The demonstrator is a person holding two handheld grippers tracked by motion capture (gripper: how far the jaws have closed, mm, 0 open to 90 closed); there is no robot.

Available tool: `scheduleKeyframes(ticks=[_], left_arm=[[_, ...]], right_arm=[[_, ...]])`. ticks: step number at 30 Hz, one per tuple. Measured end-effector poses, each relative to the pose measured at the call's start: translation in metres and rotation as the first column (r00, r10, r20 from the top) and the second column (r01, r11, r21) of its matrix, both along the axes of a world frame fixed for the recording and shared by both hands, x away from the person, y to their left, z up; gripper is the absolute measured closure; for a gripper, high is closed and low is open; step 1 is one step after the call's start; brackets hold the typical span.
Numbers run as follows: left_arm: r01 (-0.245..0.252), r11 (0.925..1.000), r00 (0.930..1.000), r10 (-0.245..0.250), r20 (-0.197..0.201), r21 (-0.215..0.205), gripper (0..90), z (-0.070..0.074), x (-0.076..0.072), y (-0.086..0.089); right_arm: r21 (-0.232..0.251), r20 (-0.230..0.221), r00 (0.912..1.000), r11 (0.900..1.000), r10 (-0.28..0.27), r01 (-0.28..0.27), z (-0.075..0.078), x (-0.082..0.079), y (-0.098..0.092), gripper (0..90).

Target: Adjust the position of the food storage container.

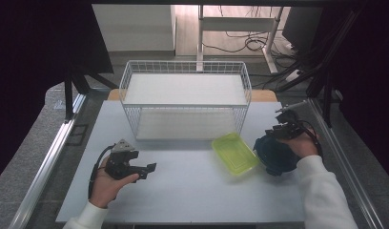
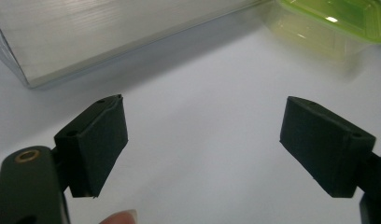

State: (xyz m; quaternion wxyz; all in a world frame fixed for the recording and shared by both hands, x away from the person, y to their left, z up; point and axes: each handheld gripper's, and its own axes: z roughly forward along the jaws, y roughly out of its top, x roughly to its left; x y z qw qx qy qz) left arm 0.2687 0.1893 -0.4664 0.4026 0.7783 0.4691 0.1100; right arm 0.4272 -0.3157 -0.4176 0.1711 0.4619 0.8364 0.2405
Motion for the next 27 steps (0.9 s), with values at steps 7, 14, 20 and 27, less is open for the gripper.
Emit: scheduleKeyframes(ticks=[7, 14, 20, 27], left_arm=[[-0.001, 1.0000, 1.0000, 0.001, -0.009, 0.004, 14.6, -0.003, 0.001, 0.000], [0.001, 1.0000, 0.9999, -0.001, -0.011, 0.007, 14.6, -0.004, 0.001, 0.000], [0.001, 1.0000, 0.9998, -0.001, -0.017, 0.009, 14.6, -0.006, 0.002, 0.000], [0.001, 0.9999, 0.9996, -0.001, -0.028, 0.015, 14.6, -0.009, 0.003, 0.000]], right_arm=[[-0.087, -0.014, 0.9999, 0.996, 0.000, -0.002, -0.004, 0.016, -0.003, 74.8], [-0.098, -0.024, 0.9997, 0.995, -0.012, 0.009, -0.011, 0.028, -0.005, 88.6], [-0.128, -0.051, 0.9987, 0.992, 0.008, -0.014, -0.023, 0.034, -0.006, 88.8], [-0.135, -0.078, 0.9967, 0.990, 0.023, -0.033, -0.027, 0.039, -0.005, 89.1]])
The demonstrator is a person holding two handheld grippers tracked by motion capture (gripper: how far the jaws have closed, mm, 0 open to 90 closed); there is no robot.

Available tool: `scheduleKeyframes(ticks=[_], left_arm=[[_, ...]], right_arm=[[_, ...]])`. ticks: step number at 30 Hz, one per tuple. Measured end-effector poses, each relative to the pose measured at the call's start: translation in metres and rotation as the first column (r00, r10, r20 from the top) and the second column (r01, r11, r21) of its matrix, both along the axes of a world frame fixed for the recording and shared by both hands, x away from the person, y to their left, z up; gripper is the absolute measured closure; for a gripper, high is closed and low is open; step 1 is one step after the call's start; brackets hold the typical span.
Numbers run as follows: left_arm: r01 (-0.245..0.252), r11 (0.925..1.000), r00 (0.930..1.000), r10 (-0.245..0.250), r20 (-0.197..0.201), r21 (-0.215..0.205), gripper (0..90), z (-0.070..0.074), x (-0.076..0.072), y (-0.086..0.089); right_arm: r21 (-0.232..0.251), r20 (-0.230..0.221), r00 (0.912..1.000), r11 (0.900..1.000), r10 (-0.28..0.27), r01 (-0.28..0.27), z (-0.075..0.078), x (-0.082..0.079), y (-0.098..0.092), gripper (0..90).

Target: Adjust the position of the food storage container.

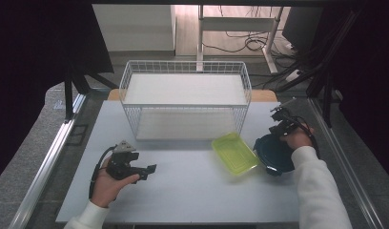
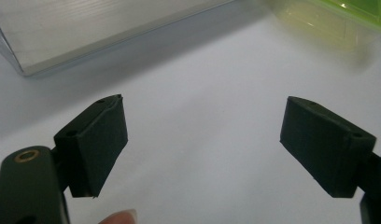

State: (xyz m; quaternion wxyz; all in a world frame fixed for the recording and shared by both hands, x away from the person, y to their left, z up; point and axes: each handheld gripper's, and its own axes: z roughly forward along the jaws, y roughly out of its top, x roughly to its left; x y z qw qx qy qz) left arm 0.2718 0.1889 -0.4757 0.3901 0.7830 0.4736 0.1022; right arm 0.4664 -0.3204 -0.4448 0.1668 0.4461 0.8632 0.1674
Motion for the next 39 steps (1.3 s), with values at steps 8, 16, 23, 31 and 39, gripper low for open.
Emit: scheduleKeyframes(ticks=[8, 16, 23, 31, 39], left_arm=[[0.003, 0.9999, 0.9999, -0.002, -0.010, 0.010, 14.6, -0.004, 0.000, 0.001], [0.004, 0.9998, 0.9999, -0.004, -0.016, 0.018, 14.6, -0.005, -0.001, 0.000], [0.006, 0.9998, 0.9998, -0.006, -0.020, 0.021, 14.5, -0.007, -0.001, -0.001], [0.011, 0.9996, 0.9997, -0.011, -0.023, 0.027, 14.6, -0.007, -0.001, -0.002], [0.018, 0.9993, 0.9995, -0.017, -0.026, 0.032, 14.5, -0.008, -0.001, -0.003]], right_arm=[[-0.028, -0.033, 0.9988, 0.999, 0.037, -0.038, 0.000, 0.001, 0.002, 89.5], [-0.038, -0.055, 0.9955, 0.996, 0.077, -0.079, 0.001, -0.004, 0.003, 89.5], [-0.034, -0.065, 0.9932, 0.995, 0.096, -0.098, 0.001, -0.012, -0.002, 89.5], [-0.025, -0.067, 0.9921, 0.994, 0.106, -0.108, 0.001, -0.026, -0.010, 89.6], [-0.002, -0.058, 0.9921, 0.994, 0.111, -0.111, 0.001, -0.040, -0.022, 89.5]])
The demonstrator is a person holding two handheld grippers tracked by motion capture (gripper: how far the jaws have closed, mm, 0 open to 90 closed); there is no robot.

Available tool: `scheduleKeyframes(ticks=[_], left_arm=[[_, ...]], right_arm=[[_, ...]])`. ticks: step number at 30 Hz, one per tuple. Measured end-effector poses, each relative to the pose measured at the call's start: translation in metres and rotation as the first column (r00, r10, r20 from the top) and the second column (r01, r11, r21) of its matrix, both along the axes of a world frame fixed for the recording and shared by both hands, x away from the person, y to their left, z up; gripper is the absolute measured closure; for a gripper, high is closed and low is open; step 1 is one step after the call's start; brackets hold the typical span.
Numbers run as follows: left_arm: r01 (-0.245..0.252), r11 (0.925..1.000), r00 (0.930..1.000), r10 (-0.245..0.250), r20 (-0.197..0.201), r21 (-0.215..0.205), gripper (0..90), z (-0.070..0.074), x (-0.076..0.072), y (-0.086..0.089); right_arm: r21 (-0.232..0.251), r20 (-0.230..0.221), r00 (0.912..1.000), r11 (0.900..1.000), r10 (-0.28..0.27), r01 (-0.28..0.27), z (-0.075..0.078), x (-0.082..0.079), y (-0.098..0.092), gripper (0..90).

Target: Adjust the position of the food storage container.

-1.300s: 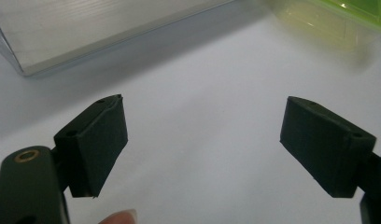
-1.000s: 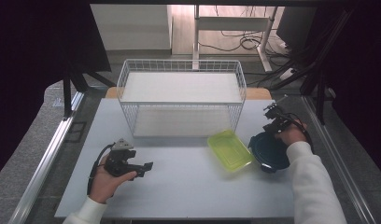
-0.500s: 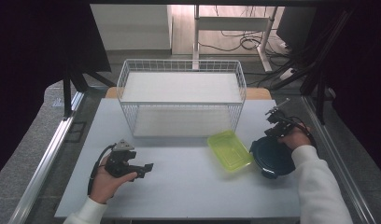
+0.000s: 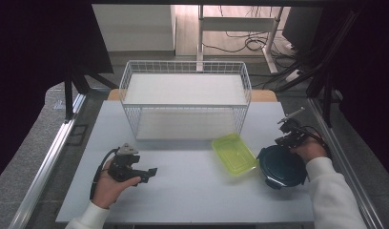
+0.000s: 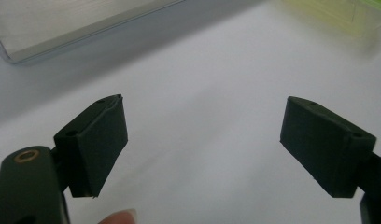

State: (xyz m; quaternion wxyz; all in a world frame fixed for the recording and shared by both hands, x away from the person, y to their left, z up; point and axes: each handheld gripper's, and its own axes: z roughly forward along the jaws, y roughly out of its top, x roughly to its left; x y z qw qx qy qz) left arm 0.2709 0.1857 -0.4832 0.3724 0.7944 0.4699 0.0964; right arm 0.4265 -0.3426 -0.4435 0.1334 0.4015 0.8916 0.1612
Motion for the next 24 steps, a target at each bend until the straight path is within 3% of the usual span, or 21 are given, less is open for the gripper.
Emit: scheduleKeyframes(ticks=[14, 24], left_arm=[[0.007, 1.0000, 0.9999, -0.007, -0.010, 0.003, 14.5, -0.002, 0.000, -0.003], [0.014, 0.9999, 0.9998, -0.014, -0.014, 0.007, 14.5, -0.003, 0.000, -0.005]], right_arm=[[-0.008, 0.008, 0.9998, 1.000, 0.016, -0.016, 0.001, -0.024, -0.016, 89.6], [0.018, 0.018, 0.9998, 1.000, -0.006, 0.006, 0.000, -0.045, -0.030, 89.6]])
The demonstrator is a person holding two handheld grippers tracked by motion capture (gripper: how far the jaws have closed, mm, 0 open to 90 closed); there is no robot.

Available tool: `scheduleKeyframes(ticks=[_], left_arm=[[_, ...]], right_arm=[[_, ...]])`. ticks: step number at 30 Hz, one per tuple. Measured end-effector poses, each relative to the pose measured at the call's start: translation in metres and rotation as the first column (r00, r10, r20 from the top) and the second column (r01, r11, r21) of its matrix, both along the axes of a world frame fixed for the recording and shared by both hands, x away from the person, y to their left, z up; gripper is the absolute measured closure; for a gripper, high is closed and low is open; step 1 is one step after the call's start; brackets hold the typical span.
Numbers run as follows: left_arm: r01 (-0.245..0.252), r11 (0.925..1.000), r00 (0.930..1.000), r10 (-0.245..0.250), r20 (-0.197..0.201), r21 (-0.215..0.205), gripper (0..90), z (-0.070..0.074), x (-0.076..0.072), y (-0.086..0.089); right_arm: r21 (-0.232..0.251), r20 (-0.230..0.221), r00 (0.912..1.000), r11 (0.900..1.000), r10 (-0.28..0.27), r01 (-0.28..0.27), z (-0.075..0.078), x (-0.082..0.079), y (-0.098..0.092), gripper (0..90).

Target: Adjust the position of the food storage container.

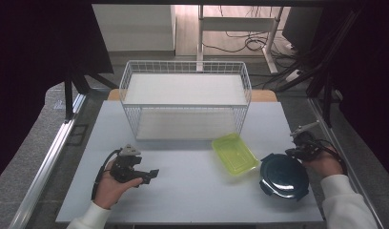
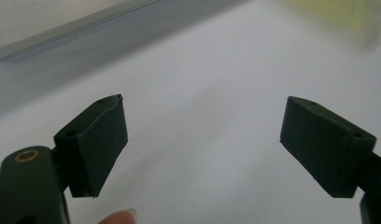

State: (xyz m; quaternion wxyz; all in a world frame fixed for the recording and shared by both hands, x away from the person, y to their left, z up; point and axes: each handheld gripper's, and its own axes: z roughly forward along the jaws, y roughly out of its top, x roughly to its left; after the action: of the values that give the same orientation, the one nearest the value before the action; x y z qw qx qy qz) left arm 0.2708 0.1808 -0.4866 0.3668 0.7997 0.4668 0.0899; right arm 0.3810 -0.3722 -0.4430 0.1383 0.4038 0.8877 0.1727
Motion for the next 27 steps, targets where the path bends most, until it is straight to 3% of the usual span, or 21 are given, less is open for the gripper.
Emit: scheduleKeyframes(ticks=[5, 13, 17, 27], left_arm=[[0.007, 1.0000, 1.0000, -0.007, -0.005, 0.005, 14.5, -0.002, 0.001, -0.002], [0.013, 0.9999, 0.9998, -0.013, -0.013, 0.010, 14.5, -0.004, 0.002, -0.005], [0.015, 0.9998, 0.9998, -0.015, -0.015, 0.012, 14.5, -0.005, 0.003, -0.005], [0.018, 0.9998, 0.9997, -0.018, -0.018, 0.012, 14.5, -0.005, 0.002, -0.005]], right_arm=[[-0.017, -0.007, 1.0000, 1.000, 0.000, 0.000, -0.002, -0.008, -0.003, 89.5], [-0.028, -0.027, 0.9994, 0.999, 0.020, -0.021, -0.009, -0.001, 0.003, 89.4], [-0.075, -0.046, 0.9980, 0.996, 0.044, -0.048, -0.009, 0.001, 0.011, 89.5], [-0.062, -0.063, 0.9965, 0.996, 0.054, -0.058, -0.011, -0.013, 0.008, 89.6]])
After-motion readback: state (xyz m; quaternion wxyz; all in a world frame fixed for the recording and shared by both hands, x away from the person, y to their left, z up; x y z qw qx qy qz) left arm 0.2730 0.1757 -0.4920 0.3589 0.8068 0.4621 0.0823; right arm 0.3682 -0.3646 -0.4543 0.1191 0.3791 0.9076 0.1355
